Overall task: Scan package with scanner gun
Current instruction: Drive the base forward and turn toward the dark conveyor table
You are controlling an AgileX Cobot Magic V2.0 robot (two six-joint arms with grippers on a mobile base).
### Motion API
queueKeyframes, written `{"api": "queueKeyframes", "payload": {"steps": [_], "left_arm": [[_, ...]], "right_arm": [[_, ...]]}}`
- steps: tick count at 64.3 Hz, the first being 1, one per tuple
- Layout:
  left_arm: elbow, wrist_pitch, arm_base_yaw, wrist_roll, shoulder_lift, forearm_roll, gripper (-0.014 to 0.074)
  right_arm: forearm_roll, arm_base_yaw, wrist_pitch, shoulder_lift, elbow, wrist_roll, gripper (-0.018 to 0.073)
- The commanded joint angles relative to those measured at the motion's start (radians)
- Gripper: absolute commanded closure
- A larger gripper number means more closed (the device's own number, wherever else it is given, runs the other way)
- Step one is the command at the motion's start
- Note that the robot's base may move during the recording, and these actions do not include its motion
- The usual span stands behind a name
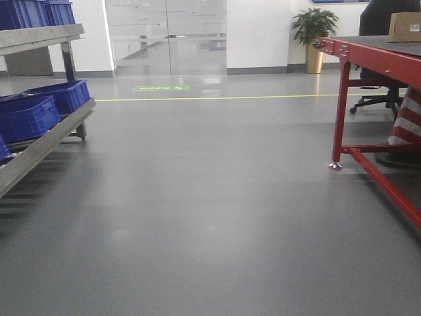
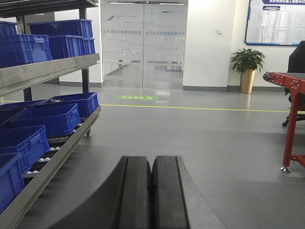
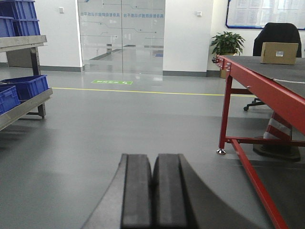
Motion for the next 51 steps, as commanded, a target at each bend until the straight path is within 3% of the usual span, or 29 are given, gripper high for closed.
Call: {"api": "queueKeyframes", "payload": {"steps": [1,51], "left_arm": [[-0.002,-0.015,-0.005,-0.001,-0.004,-0.006,0.0707],[-0.002,-0.015,-0.005,-0.001,-0.004,-0.006,0.0707]], "right_arm": [[0.006,-0.003,-0.017,-0.003,0.000,-0.004,0.0713],[0.006,-0.003,-0.017,-0.003,0.000,-0.004,0.0713]]}}
